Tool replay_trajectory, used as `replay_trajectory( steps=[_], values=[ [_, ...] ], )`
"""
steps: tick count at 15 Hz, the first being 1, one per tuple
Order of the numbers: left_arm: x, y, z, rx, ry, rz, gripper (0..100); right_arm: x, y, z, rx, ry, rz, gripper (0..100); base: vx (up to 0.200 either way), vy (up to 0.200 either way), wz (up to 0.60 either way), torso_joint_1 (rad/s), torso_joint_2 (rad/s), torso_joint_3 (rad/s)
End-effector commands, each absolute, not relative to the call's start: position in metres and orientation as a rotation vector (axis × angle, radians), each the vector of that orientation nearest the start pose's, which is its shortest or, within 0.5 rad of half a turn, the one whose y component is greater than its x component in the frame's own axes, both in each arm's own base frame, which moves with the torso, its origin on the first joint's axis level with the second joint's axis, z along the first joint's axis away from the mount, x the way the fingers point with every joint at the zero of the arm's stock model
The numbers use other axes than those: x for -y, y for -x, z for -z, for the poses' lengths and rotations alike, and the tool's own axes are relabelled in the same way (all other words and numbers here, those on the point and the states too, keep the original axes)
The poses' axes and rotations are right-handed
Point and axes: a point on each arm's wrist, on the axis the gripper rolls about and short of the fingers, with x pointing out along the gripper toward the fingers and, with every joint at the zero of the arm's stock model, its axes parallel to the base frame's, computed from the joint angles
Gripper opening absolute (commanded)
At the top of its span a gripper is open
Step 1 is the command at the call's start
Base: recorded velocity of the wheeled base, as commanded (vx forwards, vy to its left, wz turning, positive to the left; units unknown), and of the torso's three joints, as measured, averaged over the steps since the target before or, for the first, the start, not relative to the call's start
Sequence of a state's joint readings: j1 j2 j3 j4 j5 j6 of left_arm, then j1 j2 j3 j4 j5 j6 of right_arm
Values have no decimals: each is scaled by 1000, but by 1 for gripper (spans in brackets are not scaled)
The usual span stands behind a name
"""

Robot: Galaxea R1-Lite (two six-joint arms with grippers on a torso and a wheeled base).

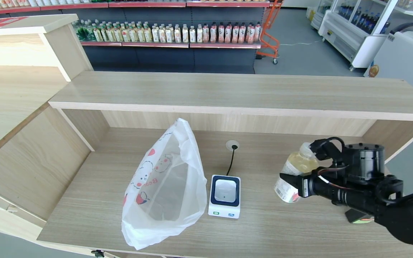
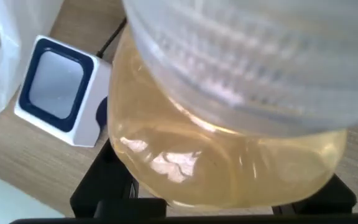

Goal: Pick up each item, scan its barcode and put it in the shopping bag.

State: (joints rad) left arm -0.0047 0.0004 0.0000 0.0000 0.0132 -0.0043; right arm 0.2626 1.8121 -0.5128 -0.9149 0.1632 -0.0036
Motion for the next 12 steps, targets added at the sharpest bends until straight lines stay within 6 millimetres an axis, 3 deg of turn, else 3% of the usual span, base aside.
replay_trajectory(
  steps=[1,5,12],
  values=[
    [0,23,-75,0,5,-9,100,-44,-236,-147,-284,14,-525,0,0,0,0,0,0,0],
    [0,23,-75,0,5,-9,100,-53,-208,-138,-348,-49,-835,0,0,0,0,0,0,0],
    [0,23,-75,0,5,-9,100,-84,-185,-144,-446,-156,-1067,0,0,0,0,0,0,0]
  ],
)
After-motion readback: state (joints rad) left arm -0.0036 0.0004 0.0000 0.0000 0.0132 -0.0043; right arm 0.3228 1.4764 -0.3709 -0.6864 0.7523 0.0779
